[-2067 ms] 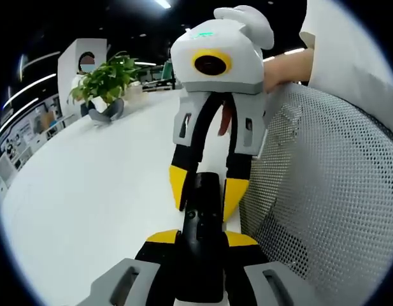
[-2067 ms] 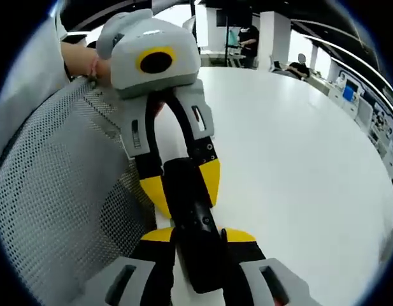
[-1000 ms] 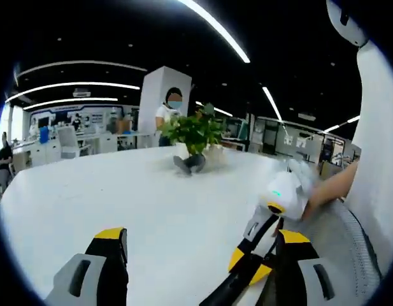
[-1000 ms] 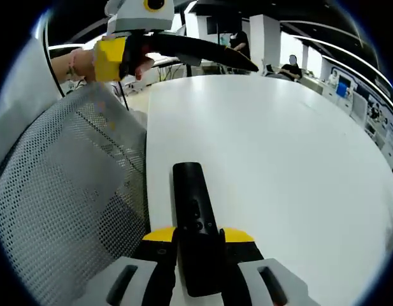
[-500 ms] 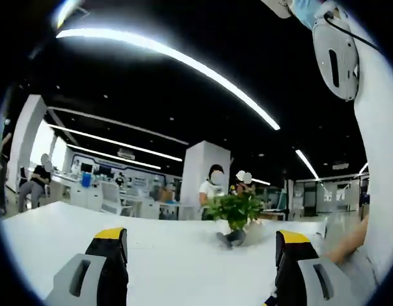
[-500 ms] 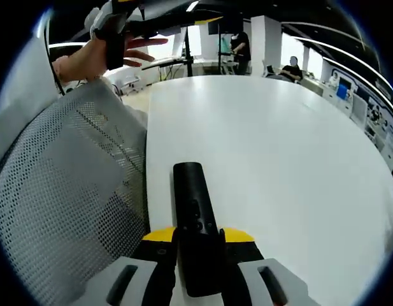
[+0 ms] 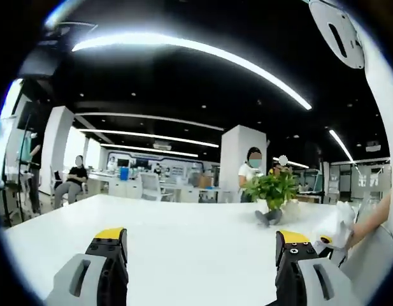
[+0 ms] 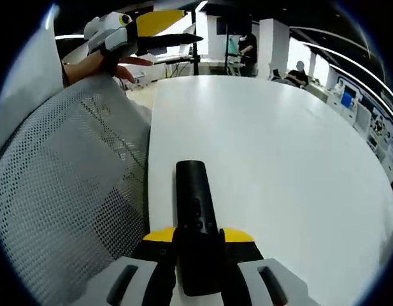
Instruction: Press the specified remote control buttons in sequence, fully releasing each button before pressing the next.
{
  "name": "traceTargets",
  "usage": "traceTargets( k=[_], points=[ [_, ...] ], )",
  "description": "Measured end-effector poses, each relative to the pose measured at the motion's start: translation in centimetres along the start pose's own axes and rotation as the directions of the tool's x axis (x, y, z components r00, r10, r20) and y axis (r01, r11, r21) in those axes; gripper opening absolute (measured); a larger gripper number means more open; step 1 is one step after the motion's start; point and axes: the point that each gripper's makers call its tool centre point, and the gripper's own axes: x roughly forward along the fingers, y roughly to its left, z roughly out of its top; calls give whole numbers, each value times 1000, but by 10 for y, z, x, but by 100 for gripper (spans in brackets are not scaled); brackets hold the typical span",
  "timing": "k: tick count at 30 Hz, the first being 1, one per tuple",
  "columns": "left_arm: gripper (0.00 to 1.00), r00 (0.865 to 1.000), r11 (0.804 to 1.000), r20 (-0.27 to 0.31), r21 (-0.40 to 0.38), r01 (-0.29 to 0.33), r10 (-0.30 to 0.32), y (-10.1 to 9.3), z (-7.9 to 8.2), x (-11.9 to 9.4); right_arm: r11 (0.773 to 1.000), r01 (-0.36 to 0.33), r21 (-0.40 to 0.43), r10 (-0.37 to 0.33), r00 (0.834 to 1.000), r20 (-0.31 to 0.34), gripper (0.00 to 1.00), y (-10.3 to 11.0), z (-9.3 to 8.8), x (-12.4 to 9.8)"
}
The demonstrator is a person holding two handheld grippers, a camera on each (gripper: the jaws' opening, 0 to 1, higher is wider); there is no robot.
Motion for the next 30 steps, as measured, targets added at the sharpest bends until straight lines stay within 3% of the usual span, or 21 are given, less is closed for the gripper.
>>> traceTargets(
  k=[1,3,7,10,13,18,30],
  points=[
    [100,1000,999,1,49,-15,15,3,1,-1,1000,-2,-4,2,1000,-2,22,0,0,0],
    [100,1000,998,17,68,-5,4,0,2,0,1000,-13,-1,12,1000,-5,22,-1,0,0],
    [100,1000,1000,-9,-7,28,-28,-4,-4,2,998,-39,40,41,999,-34,22,-3,2,-1],
    [100,999,999,-30,27,21,-20,-4,-7,3,998,-50,33,52,997,-60,22,-6,2,0],
    [100,999,999,-30,18,32,-32,-6,-7,3,998,-53,19,55,996,-75,22,-10,2,1],
    [100,996,999,-77,-21,34,-36,-4,-15,2,998,-53,21,54,994,-97,22,-20,2,1],
    [100,998,1000,-70,-20,-7,6,6,-14,-2,999,-48,10,49,989,-143,21,-46,0,0]
  ],
)
